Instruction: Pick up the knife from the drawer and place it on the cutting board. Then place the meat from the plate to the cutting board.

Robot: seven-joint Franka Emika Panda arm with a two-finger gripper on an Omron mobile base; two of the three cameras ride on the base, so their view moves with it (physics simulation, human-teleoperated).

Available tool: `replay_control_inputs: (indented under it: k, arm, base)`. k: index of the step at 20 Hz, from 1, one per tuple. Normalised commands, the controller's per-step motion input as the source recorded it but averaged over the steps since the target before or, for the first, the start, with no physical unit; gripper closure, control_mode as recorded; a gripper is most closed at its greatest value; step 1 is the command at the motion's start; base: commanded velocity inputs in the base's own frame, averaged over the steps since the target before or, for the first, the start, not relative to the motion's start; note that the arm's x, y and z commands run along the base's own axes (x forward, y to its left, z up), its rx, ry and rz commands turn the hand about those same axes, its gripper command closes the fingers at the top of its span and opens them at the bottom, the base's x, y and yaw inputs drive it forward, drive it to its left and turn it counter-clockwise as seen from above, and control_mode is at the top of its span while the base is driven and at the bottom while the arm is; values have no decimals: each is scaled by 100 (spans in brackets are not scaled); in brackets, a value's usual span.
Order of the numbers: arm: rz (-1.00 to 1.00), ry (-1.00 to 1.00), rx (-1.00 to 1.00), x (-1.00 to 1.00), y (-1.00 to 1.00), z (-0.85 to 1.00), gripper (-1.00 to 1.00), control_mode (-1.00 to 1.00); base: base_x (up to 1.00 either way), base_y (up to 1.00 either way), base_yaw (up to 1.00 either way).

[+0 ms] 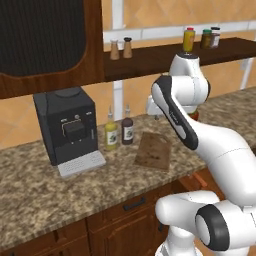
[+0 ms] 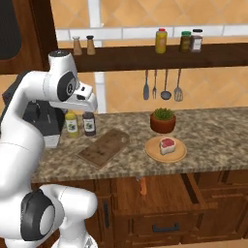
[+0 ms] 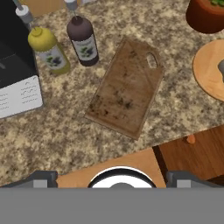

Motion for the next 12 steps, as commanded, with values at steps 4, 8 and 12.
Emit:
replay_control_inputs:
  k: [4,8,12]
  arm:
    - [0,0,0,0,0,0,-100,100]
    - [0,0,0,0,0,0,-100,100]
    - [0,0,0,0,0,0,-100,100]
  base:
    - [36,23,-17]
    - [27,10,-10]
    - [7,0,0]
